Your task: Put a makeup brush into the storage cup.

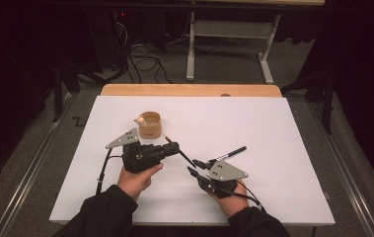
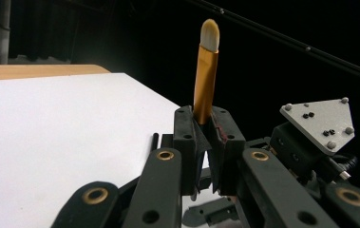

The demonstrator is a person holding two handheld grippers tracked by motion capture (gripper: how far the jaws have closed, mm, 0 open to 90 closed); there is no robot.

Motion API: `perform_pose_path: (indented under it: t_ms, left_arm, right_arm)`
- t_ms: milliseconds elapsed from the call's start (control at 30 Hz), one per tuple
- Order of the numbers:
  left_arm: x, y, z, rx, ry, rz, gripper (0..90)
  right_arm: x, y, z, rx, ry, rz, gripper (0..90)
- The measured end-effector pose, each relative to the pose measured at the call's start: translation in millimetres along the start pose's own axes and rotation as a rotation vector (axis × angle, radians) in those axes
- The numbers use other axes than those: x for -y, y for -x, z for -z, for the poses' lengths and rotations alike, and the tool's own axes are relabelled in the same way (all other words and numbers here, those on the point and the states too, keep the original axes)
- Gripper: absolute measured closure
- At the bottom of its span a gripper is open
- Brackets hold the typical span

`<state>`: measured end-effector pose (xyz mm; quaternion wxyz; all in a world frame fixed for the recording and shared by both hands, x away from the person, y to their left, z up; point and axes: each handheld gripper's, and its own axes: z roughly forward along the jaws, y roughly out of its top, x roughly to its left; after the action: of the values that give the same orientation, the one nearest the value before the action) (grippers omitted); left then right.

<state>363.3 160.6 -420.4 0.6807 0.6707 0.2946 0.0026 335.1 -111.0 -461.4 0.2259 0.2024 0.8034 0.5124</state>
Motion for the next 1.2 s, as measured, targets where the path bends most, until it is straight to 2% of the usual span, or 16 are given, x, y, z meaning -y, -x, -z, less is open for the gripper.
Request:
perform_pose_path:
  t_ms: [233, 633, 833, 1200]
  left_arm:
    - [0.2, -1.8, 1.9, -0.019, -0.003, -0.008, 83.1]
    - [-1.5, -7.1, 8.8, -0.081, -0.015, -0.043, 83.1]
    - [-2.8, -7.8, 11.6, -0.114, -0.016, -0.059, 83.0]
    - [-6.1, -8.5, 16.6, -0.207, -0.041, -0.108, 83.0]
  right_arm:
    - [0.6, 0.2, -1.4, 0.011, 0.003, -0.020, 41.3]
    - [-0.9, 6.8, 1.0, 0.024, 0.011, -0.089, 16.0]
    - [-2.4, 11.5, 4.5, 0.040, 0.019, -0.106, 10.7]
    - [-5.3, 24.8, 17.9, 0.096, 0.046, -0.135, 2.8]
